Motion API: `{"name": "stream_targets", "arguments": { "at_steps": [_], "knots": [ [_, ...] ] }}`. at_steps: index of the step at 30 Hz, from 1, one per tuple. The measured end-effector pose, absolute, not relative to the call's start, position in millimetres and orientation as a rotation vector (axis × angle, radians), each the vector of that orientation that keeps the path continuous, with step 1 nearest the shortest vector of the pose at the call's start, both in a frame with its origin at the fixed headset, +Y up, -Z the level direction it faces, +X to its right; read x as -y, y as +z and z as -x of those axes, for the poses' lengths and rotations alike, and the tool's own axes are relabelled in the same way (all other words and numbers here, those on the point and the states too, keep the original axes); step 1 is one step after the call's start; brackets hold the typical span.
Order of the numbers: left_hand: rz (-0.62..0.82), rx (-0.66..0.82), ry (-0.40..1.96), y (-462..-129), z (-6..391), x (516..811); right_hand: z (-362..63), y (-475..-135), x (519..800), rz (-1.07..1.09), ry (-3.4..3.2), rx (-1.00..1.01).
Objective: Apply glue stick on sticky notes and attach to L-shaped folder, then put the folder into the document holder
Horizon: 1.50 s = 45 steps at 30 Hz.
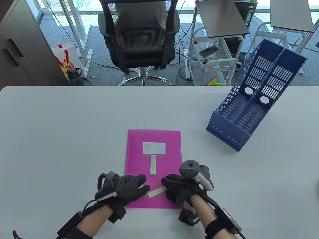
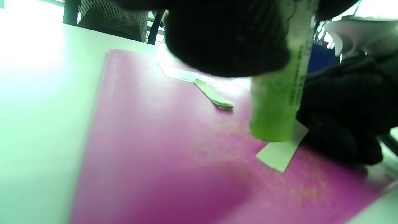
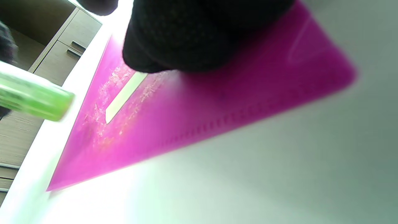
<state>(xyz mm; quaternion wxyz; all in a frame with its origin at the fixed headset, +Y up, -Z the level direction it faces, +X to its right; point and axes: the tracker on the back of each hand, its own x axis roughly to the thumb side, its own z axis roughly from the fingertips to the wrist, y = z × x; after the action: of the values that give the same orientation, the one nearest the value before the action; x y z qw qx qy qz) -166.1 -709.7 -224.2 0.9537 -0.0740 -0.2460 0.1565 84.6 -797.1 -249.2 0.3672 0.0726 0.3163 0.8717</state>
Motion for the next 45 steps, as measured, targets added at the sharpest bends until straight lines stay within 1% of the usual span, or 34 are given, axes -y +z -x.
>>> {"name": "stream_targets", "arguments": {
  "at_steps": [4, 8, 14, 15, 18, 20, 21, 22, 25, 27, 29, 34, 38, 39, 40, 41, 45],
  "knots": [
    [0.238, 0.460, 0.483, -232, 186, 711, -80, -247, 794, -0.219, 2.323, -0.752],
    [0.310, 0.428, 0.667, -239, 200, 721, -77, -245, 790, -0.245, 2.380, -0.757],
    [0.468, 0.451, 0.755, -247, 204, 739, -77, -242, 789, -0.249, 2.391, -0.745],
    [0.475, 0.444, 0.735, -247, 203, 741, -77, -242, 789, -0.245, 2.385, -0.741],
    [0.414, 0.382, 0.530, -247, 200, 745, -80, -241, 790, -0.227, 2.355, -0.743],
    [0.306, 0.327, 0.405, -245, 199, 745, -81, -241, 791, -0.222, 2.336, -0.750],
    [0.225, 0.330, 0.377, -245, 198, 746, -82, -241, 791, -0.220, 2.324, -0.760],
    [0.213, 0.355, 0.358, -245, 196, 746, -82, -241, 791, -0.219, 2.317, -0.763],
    [0.304, 0.387, 0.321, -246, 193, 751, -83, -241, 792, -0.224, 2.297, -0.775],
    [0.401, 0.400, 0.306, -248, 193, 758, -83, -241, 792, -0.224, 2.281, -0.784],
    [0.478, 0.406, 0.345, -250, 195, 767, -83, -239, 791, -0.233, 2.276, -0.769],
    [0.544, 0.373, 0.465, -253, 208, 777, -81, -235, 789, -0.269, 2.277, -0.755],
    [0.576, 0.359, 0.502, -255, 213, 779, -71, -228, 780, -0.343, 2.292, -0.710],
    [0.579, 0.358, 0.511, -256, 214, 779, -68, -226, 778, -0.359, 2.309, -0.676],
    [0.585, 0.357, 0.516, -256, 215, 779, -64, -223, 776, -0.356, 2.365, -0.583],
    [0.589, 0.356, 0.517, -256, 215, 779, -62, -221, 775, -0.346, 2.394, -0.541],
    [0.589, 0.342, 0.546, -257, 218, 781, -56, -217, 772, -0.340, 2.422, -0.495]
  ]
}}
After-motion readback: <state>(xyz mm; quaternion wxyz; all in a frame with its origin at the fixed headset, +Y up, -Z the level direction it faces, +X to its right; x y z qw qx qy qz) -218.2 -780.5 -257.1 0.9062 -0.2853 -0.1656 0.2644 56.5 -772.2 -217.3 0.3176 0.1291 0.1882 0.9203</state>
